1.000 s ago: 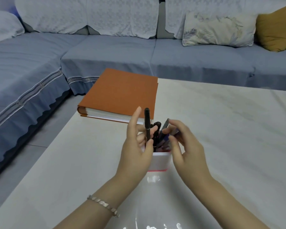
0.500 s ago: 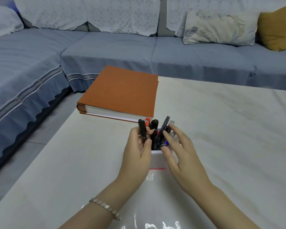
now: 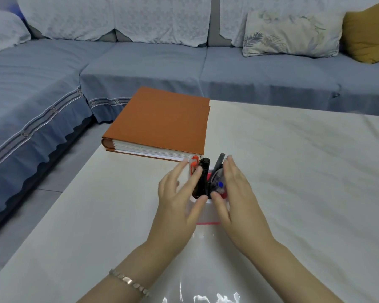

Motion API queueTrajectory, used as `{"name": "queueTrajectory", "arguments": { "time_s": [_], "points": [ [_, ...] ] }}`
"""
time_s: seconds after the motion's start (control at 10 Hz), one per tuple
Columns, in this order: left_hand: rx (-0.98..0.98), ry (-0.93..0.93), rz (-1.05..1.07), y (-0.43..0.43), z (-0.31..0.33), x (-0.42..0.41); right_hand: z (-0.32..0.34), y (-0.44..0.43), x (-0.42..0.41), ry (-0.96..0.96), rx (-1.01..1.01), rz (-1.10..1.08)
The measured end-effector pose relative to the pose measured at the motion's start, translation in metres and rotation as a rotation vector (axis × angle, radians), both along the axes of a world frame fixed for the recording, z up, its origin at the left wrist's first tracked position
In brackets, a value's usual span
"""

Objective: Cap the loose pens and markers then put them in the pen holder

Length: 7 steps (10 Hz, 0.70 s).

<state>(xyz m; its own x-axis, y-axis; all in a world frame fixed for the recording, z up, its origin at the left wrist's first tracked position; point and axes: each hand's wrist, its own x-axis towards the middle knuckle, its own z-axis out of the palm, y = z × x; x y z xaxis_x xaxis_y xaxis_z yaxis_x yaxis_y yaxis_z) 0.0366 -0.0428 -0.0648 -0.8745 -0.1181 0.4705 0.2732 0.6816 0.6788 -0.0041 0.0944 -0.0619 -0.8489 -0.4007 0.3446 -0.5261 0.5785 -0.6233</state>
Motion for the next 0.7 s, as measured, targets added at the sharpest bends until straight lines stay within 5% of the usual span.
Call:
{"name": "queueTrajectory", "arguments": {
  "time_s": [0.2,0.5,0.7],
  "points": [
    [0.518,-0.394,-0.101,-0.014,-0.009,-0.007,-0.002,0.02,-0.001,-0.537,-0.301,-0.042],
    [0.833,-0.446,-0.244,-0.002,-0.001,-0.062,-0.001,0.028,-0.041,-0.54,-0.355,-0.083],
    [0.797,-0.504,-0.19,0.003,0.0,-0.078,-0.004,0.025,-0.06,-0.582,-0.341,-0.139]
  ]
}}
